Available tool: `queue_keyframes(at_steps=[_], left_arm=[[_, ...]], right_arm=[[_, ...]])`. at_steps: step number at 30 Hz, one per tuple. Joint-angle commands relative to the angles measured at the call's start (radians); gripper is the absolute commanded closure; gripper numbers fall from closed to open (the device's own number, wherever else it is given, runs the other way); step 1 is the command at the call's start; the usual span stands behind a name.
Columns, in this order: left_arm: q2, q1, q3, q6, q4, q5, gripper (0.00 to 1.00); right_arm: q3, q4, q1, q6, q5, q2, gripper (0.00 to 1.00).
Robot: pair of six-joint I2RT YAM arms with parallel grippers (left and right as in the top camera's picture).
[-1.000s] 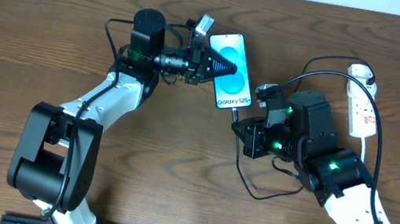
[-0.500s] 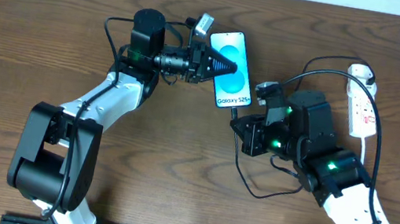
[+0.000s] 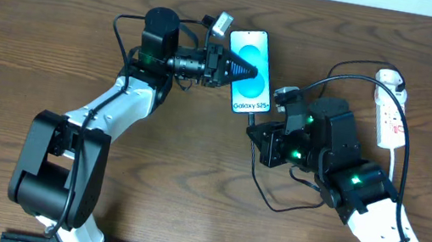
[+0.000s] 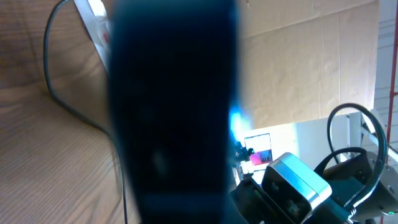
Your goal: Plug charger to phone and switch on socket
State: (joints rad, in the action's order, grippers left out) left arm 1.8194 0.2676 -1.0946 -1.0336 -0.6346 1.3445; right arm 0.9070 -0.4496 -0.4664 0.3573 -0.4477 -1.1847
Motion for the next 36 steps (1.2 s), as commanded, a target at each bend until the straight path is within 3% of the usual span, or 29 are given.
queue_keyframes(at_steps=[1, 12, 14, 20, 28, 36], left_arm=[[-0.018, 0.053, -0.006, 0.021, 0.001, 0.150, 0.93], [-0.018, 0.053, -0.005, 0.021, 0.001, 0.101, 0.93], [-0.018, 0.053, -0.005, 0.021, 0.001, 0.101, 0.93], [-0.018, 0.053, -0.005, 0.021, 0.001, 0.094, 0.93], [-0.018, 0.053, -0.005, 0.020, 0.001, 0.080, 0.92], [-0.018, 0.053, -0.005, 0.020, 0.001, 0.080, 0.93]], right_arm=[[0.028, 0.006, 0.006, 0.002, 0.079, -0.001, 0.85], [0.059, -0.118, 0.008, -0.045, 0.079, 0.145, 0.44], [0.061, -0.117, 0.007, -0.044, 0.079, 0.198, 0.41], [0.061, -0.165, 0.000, -0.043, 0.126, 0.255, 0.38], [0.060, -0.279, -0.103, -0.016, 0.212, 0.152, 0.30], [0.060, -0.241, -0.227, 0.060, 0.336, 0.001, 0.52]])
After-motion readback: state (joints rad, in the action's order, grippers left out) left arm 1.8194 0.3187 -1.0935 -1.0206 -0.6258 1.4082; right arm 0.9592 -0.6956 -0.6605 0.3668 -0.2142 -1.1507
